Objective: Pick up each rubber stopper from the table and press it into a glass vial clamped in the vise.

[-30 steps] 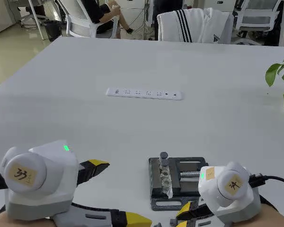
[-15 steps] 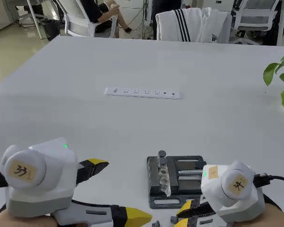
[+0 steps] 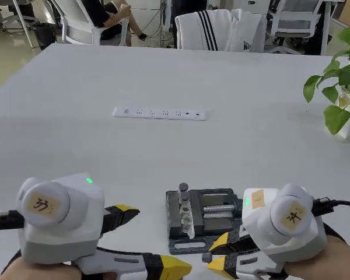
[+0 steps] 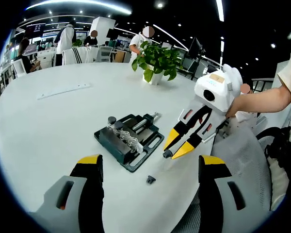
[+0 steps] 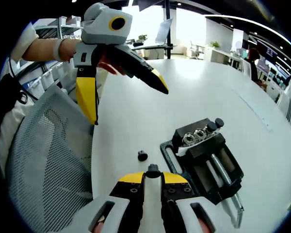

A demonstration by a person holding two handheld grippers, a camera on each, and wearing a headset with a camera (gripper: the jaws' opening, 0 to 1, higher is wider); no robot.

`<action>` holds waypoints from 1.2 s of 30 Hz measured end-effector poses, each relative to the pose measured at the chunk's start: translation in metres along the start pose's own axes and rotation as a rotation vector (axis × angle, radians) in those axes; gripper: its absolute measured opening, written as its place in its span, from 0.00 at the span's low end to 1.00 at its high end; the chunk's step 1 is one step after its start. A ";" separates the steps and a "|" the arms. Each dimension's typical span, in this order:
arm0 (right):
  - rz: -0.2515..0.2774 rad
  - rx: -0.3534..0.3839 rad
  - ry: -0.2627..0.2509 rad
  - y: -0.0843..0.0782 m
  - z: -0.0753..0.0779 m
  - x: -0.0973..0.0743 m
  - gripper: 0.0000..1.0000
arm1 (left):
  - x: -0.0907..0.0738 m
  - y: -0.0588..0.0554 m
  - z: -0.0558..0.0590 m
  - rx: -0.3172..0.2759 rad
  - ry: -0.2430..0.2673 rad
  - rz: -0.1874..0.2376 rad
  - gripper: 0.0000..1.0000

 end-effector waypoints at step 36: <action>0.003 -0.164 -0.097 0.021 -0.007 -0.020 0.08 | 0.044 -0.001 0.023 -0.396 -0.140 -0.009 0.22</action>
Point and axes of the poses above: the centre of the closed fingertips' face, and the gripper's own axes: x roughly forward along the fingers, z roughly to its right, y roughly out of its top, the point moved 3 cm from there along -x, roughly backward along the fingers, and after that the axes turned 8 degrees about -z, right-handed, at the moved point
